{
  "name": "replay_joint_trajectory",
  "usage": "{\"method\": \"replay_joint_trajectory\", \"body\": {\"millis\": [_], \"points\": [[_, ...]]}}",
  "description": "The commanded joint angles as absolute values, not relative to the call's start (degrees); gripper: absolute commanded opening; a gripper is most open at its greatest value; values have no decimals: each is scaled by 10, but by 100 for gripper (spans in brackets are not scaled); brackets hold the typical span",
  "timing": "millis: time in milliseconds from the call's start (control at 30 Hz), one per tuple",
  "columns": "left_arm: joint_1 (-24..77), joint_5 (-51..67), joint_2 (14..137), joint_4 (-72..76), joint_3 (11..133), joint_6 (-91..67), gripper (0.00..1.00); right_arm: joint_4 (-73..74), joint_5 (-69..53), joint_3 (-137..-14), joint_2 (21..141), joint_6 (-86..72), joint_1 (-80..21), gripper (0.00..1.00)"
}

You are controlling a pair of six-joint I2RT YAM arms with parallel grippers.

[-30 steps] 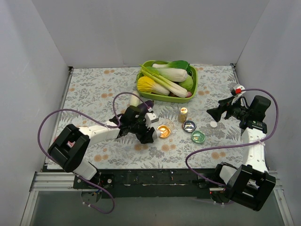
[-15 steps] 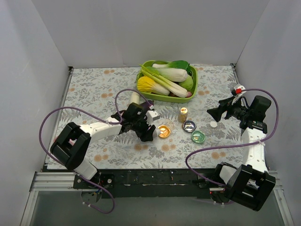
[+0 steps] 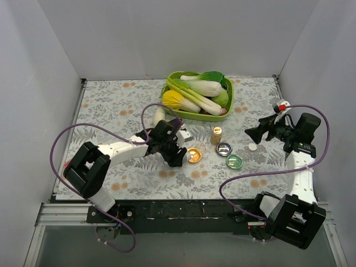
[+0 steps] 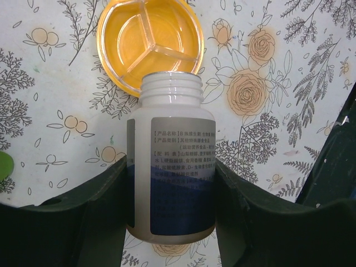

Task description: Sort the pills into containers

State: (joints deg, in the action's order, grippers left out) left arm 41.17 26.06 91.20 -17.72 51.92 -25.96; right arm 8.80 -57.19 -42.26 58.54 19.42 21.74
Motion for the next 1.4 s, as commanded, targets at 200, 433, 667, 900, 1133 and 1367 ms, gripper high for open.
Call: {"method": "replay_joint_trajectory", "body": {"millis": [200,433,667,900,1133,1367], "points": [[425,235,916,-215,568,-261,0,70,-582,-422,581,190,221,98],[438,214,928,-244,595,-260,0,71,-581,-422,581,190,221,98],[446,199,942,-268,613,-261,0,71,-581,-422,580,190,223,98],[450,188,949,-286,629,-264,0,71,-581,-422,579,190,224,98],[454,171,954,-301,642,-265,0,71,-580,-422,579,190,224,98],[459,156,962,-318,657,-265,0,70,-578,-422,580,190,225,98]]}}
